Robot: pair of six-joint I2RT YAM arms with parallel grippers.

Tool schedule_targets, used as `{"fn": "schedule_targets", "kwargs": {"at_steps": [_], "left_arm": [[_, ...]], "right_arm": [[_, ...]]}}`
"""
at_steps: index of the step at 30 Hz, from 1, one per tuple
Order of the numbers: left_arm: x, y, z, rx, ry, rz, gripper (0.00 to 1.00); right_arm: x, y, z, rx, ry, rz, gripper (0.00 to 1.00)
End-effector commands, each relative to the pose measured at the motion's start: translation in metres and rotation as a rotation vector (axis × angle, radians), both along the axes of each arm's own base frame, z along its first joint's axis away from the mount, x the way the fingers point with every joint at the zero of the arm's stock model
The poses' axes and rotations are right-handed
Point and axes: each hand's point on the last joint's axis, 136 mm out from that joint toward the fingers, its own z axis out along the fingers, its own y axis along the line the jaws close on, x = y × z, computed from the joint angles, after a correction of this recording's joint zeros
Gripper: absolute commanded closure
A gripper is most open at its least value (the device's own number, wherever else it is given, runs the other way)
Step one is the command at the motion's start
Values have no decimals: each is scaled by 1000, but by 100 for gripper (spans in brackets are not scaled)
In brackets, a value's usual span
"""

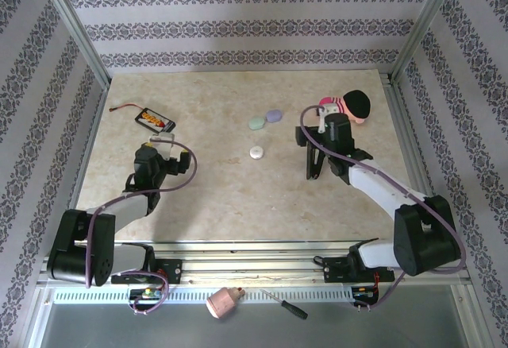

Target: Insert the wireless bluetooth earbuds into the charging case

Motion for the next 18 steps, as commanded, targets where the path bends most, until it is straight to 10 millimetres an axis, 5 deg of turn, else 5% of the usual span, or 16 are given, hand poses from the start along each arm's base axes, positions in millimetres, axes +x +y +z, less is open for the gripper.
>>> {"fn": "schedule_targets", "kwargs": {"at_steps": [1,8,13,18], "left_arm": [[6,16,16,-44,-142,86,1],[15,21,-3,-46,-176,98,1],[18,19,-10,-42,-163,82,1],[25,17,-14,-39,-126,74,1]], "right_arm": [[1,-49,9,-68,-108,-141,2],[-15,-93,-27,-93,-186,-240,2],[-12,-97,-27,-29,-288,-224,2],[-12,-93,-51,0,-305,-184,2]]}}
